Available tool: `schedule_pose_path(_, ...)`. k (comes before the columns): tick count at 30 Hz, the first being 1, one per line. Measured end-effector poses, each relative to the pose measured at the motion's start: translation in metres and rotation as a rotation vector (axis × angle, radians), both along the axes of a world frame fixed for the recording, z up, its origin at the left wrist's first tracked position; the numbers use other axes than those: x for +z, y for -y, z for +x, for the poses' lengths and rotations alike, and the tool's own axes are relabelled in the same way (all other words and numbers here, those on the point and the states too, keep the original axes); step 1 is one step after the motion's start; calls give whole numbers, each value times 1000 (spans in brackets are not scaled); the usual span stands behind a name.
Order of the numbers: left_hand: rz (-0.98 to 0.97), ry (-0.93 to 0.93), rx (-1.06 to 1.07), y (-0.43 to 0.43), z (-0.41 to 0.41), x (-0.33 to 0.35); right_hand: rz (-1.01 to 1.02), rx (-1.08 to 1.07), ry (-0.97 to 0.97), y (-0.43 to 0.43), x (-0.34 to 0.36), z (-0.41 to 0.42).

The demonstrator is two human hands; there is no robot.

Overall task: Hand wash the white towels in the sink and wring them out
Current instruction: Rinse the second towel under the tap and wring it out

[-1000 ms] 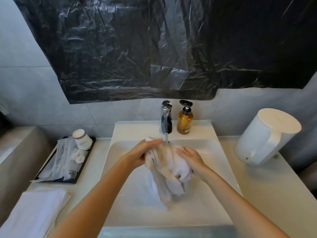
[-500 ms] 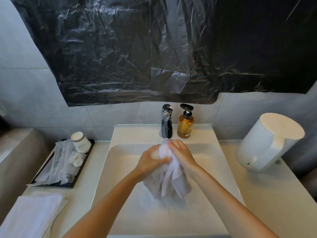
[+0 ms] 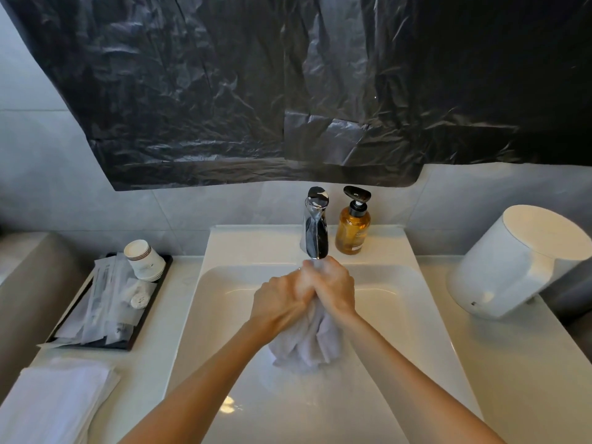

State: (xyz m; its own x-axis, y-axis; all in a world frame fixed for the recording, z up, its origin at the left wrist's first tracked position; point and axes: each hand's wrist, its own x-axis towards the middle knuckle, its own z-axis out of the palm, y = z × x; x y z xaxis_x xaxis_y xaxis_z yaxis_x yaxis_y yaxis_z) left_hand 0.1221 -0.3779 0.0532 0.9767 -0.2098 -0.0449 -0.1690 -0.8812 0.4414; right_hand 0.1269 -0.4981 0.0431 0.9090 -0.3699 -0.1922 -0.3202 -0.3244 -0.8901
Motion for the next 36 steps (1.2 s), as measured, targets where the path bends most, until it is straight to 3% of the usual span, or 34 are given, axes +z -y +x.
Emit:
schedule_pose_path(3, 168, 73, -82, -2, 4, -1, -90, 16, 21, 3, 3, 0)
schedule_pose_path(6, 225, 103, -183, -5, 8, -3, -555, 219, 17, 7, 8, 6)
schedule_pose_path(8, 169, 61, -211, -6, 8, -4, -704, 348, 3, 12, 12, 11)
schedule_pose_path(10, -22, -63, -138, -4, 5, -8, -514, 401, -50, 23, 13, 12)
schedule_pose_path(14, -648, -259, 87, 1, 4, -9, 9, 294, 70, 39, 9, 4)
schedule_pose_path(16, -863, -358, 120, 4, 3, -3, 287, 237, 5, 40, 5, 2)
schedule_pose_path(20, -1012, -511, 108, 6, 0, -3, 561, 198, -92, 47, 6, -8)
schedule_pose_path(23, -1232, -675, 180, 8, 0, -4, 487, -36, -34, 48, 3, -17)
schedule_pose_path(26, -1334, -707, 346, 9, -3, -1, 678, -211, 33, 55, 0, -17)
schedule_pose_path(30, -1135, -638, 461, 0, -7, -7, 916, -81, 133, 71, 8, -11)
schedule_pose_path(34, -1261, -848, 374, 16, -10, 3, 1008, 22, 85, 71, 15, -12)
schedule_pose_path(36, -1349, -866, 361, 32, -10, 4, 928, -26, 32, 58, 14, -14)
